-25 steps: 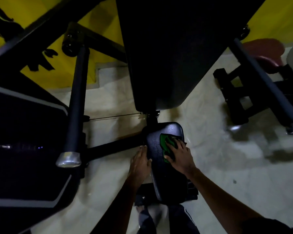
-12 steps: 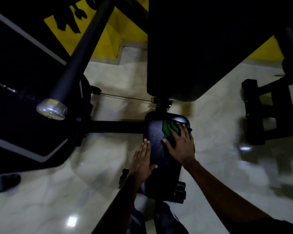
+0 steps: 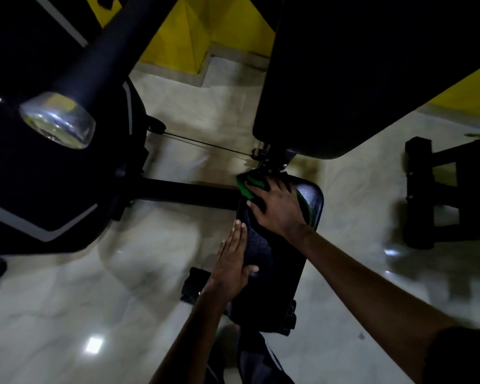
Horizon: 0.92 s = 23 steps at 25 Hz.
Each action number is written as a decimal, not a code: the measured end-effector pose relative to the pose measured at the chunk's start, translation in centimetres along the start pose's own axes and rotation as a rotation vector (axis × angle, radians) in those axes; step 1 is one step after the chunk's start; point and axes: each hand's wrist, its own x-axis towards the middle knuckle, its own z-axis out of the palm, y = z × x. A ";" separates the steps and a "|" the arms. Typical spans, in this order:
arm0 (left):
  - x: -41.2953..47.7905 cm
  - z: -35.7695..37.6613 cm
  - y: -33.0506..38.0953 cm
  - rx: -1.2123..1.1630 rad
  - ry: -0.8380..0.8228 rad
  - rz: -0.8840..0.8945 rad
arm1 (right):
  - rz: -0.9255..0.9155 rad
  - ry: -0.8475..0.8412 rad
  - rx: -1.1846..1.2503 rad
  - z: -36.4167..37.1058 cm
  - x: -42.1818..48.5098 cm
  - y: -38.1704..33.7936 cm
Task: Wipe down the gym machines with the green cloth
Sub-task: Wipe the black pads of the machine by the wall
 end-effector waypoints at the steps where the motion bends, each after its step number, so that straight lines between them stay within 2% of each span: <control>1: 0.0 0.1 -0.1 -0.035 0.007 -0.001 | -0.051 -0.021 -0.009 -0.1 1.0 0.0; 3: 0.1 0.1 -0.2 -0.071 0.012 -0.005 | -0.116 -0.026 -0.007 -0.3 2.8 0.6; 5: 0.0 0.0 -0.2 -0.040 0.018 -0.008 | -0.069 -0.019 0.013 -0.7 4.0 1.4; 8: -0.1 -0.4 0.0 0.054 0.032 -0.002 | 0.141 0.079 0.047 -1.1 3.7 2.5; 10: 0.1 -0.6 0.6 0.081 0.098 -0.021 | 0.285 0.143 0.094 -1.2 1.7 3.4; 13: 1.1 -0.9 2.2 0.080 0.129 -0.099 | 0.455 0.130 0.127 -0.8 -1.9 4.1; 19: 1.3 -0.3 4.0 0.163 0.159 -0.139 | 0.349 0.065 -0.002 -1.5 1.5 4.9; 21: 2.2 -0.4 5.0 0.202 0.142 -0.136 | 0.428 0.057 0.005 -1.7 0.9 5.5; 23: 3.1 -0.6 5.1 0.248 0.090 -0.080 | 0.583 0.109 0.098 -1.4 -1.4 5.4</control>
